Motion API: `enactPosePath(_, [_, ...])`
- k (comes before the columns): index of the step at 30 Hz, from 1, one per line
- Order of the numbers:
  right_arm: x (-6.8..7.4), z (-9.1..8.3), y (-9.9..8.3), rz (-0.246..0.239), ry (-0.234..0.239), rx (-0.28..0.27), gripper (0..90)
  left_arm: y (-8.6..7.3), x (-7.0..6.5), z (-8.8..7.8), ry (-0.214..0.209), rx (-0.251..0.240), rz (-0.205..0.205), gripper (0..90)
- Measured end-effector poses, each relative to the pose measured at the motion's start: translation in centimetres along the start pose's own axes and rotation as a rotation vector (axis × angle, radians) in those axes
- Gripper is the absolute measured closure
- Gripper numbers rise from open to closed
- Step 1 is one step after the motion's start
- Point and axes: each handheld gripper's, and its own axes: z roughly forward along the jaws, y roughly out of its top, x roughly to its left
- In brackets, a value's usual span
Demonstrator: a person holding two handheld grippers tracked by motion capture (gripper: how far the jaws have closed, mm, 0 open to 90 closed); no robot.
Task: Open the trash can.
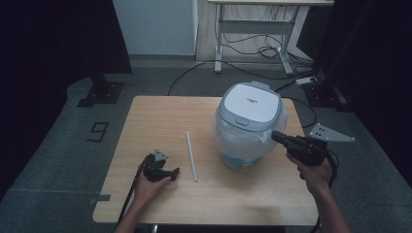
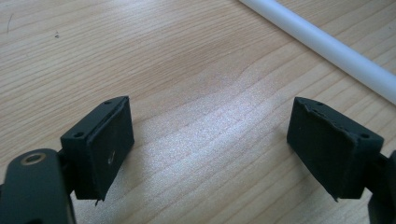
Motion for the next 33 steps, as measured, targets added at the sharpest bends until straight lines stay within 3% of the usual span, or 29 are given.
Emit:
enactPosePath(19, [0.0,1.8,1.2,0.007,0.004,0.000,90.0,0.0,0.0,0.0,0.000,0.000,0.000,14.3])
enactPosePath(33, [0.4,5.0,2.5,0.002,0.021,0.039,90.0,0.0,0.0,0.0,0.000,0.000,0.001,14.3])
